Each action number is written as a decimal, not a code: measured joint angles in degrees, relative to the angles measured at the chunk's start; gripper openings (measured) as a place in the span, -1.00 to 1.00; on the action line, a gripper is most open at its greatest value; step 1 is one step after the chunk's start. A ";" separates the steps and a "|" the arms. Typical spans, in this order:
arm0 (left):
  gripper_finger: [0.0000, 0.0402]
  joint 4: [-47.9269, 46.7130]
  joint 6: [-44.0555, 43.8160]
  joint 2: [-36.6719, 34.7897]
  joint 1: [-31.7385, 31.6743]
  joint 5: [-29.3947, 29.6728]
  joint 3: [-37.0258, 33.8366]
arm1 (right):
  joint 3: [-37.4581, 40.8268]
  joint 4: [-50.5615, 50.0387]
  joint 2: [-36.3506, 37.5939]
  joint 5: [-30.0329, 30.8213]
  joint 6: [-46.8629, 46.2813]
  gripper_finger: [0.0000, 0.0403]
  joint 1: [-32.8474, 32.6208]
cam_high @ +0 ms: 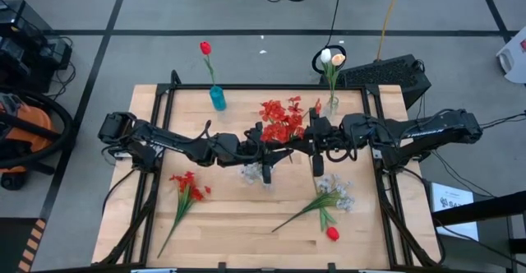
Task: Sort flowers into vase by color
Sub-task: Put the top orange flowers into the blue vase
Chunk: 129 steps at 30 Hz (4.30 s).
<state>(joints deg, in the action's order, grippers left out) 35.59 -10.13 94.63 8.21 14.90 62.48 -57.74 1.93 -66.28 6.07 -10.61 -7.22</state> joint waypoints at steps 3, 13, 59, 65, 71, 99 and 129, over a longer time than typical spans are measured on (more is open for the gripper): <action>-0.61 -0.07 -0.04 0.02 0.02 -0.02 0.00 | 0.00 -0.27 0.00 0.13 0.00 -0.93 0.02; -0.95 -1.58 -0.07 -2.56 -1.56 0.21 0.00 | 0.00 -4.54 1.78 4.28 -0.62 -0.45 0.85; -0.95 2.75 9.03 -29.65 -62.05 -27.11 -37.70 | -0.01 -13.31 0.00 25.94 -11.28 -0.30 4.75; -0.95 3.05 9.07 -26.99 -62.07 -27.95 -37.70 | -0.02 -13.26 0.00 25.84 -11.28 -0.30 5.47; -0.90 2.86 9.03 -24.85 -62.07 -27.89 -37.70 | -0.02 -13.28 0.00 25.83 -11.28 -0.30 5.79; -0.78 2.16 7.41 -24.00 -60.59 -29.85 -37.70 | -0.02 -13.37 0.02 25.56 -11.19 -0.30 5.79; -0.78 -5.14 10.65 -24.04 -60.63 -32.24 -37.70 | -0.02 -13.37 0.02 25.44 -11.23 -0.30 5.79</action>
<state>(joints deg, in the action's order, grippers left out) 30.46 0.52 70.59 -52.42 -17.34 24.77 -57.76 -11.44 -66.26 31.51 -21.84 -1.43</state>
